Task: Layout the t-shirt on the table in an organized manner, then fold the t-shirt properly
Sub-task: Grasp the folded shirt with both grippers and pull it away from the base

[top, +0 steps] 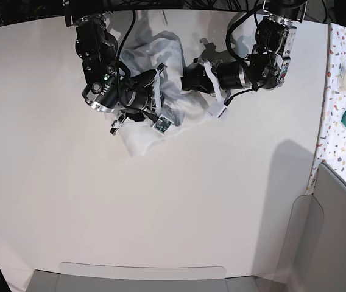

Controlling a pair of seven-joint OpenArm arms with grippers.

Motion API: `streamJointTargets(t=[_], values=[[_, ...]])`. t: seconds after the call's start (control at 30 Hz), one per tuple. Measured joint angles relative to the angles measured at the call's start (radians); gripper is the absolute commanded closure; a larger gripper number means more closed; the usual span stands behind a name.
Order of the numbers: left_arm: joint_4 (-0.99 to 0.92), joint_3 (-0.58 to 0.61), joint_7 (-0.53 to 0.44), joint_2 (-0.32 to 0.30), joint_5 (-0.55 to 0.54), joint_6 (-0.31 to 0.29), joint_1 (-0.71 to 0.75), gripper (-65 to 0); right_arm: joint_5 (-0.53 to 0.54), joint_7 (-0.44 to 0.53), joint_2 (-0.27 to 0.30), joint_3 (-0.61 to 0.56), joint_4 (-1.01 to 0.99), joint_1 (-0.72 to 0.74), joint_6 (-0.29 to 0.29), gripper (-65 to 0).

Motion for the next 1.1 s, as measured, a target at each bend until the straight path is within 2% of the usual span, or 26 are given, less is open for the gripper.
streamJointTargets(t=[0.1,0.13,0.33,0.47,0.6,0.93,1.0,1.1], values=[[0.000,0.000,0.000,0.000,0.000,0.000,0.000,-1.1,0.002,-0.008,0.002,-0.006,0.000,0.008,0.000,0.0],[0.000,0.000,0.000,0.004,0.000,0.000,0.000,-1.1,0.001,-0.007,0.002,-0.006,0.000,0.007,0.000,-2.6],[-0.001,0.000,0.000,0.010,0.008,0.001,-0.002,-1.1,0.008,-0.008,0.000,-0.013,0.000,0.010,0.000,-26.5],[-0.001,0.000,0.000,0.011,0.008,0.002,-0.002,-1.1,0.075,-0.019,0.001,-0.010,0.015,0.013,0.001,-36.7],[-0.002,0.000,0.000,0.011,0.008,0.002,-0.002,-1.1,0.198,-0.023,0.002,-0.007,0.030,0.037,0.001,-39.6],[-0.003,0.000,-0.003,0.011,0.008,0.001,-0.003,-1.1,0.541,-0.022,-0.001,0.005,0.029,0.100,0.001,-39.6],[-0.003,0.000,-0.003,0.011,0.008,0.001,-0.003,-1.1,0.579,-0.019,-0.009,0.051,0.030,0.103,0.000,-39.6],[-0.003,0.000,-0.012,0.011,0.008,0.002,-0.003,-1.1,0.626,-0.024,-0.029,0.193,0.029,0.107,0.000,-39.6]])
